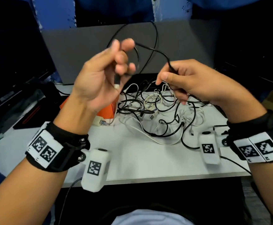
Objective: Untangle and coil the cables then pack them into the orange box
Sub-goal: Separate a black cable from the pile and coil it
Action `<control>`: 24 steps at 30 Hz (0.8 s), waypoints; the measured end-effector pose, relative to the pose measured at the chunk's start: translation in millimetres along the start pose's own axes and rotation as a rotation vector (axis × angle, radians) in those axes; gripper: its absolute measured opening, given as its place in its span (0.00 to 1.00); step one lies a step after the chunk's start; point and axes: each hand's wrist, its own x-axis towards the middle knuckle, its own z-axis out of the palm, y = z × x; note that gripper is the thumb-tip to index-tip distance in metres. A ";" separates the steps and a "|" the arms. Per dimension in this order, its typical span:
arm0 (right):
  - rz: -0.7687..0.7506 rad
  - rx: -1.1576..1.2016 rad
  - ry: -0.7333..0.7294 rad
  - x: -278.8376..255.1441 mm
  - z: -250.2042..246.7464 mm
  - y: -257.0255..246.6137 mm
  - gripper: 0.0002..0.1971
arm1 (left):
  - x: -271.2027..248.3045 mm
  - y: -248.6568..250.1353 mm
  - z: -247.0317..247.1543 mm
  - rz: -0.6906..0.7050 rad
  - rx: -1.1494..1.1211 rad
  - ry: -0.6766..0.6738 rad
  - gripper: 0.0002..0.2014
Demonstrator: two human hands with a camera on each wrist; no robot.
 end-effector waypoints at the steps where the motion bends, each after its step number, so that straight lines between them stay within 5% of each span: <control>1: 0.030 -0.056 0.018 -0.2 -1.8 2.2 0.12 | 1.9 4.3 -2.0 0.040 -0.124 0.026 0.19; 5: 0.081 -0.375 0.107 2.2 1.5 1.6 0.19 | 8.1 16.8 -10.8 0.216 -0.459 0.099 0.18; 12: 0.011 -0.433 0.180 -0.3 -3.4 0.6 0.20 | 9.9 49.6 -51.5 0.495 -0.471 0.357 0.15; 15: -0.041 -0.427 0.047 -0.5 3.4 -4.1 0.16 | 16.3 38.0 -57.8 0.522 -0.085 0.551 0.20; 18: -0.073 -0.390 -0.105 -3.7 9.9 -11.4 0.15 | 23.5 18.1 -59.6 0.534 0.633 0.654 0.14; 21: -0.122 -0.293 -0.138 -8.1 4.9 -18.4 0.16 | 21.5 -1.2 -66.3 0.388 1.314 0.513 0.16; 24: -0.169 -0.268 0.055 -7.4 -5.5 -14.5 0.16 | 15.0 -8.6 -57.9 0.037 1.608 0.281 0.11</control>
